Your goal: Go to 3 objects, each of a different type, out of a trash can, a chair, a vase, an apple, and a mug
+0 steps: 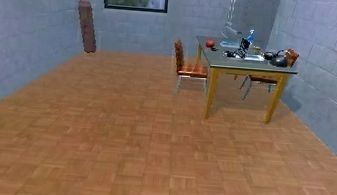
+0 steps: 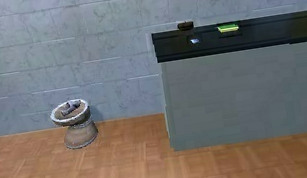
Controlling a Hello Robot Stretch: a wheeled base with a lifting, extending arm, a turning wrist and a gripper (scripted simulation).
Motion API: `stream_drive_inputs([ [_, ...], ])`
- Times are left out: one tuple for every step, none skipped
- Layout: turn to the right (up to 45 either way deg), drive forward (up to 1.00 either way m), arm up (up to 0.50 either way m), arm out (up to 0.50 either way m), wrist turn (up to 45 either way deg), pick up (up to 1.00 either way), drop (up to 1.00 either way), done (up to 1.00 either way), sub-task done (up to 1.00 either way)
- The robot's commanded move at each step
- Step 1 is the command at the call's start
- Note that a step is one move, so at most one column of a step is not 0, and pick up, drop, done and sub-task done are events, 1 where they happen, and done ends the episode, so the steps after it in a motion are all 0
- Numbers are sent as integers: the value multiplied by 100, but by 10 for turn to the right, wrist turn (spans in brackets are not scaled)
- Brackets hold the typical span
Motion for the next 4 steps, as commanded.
stream_drive_inputs([
  [90,0,0,0,0,0,0,0,0],
  [0,10,0,0,0,0,0,0,0],
  [-450,0,0,0,0,0,0,0,0],
  [-30,0,0,0,0,0,0,0,0],
])
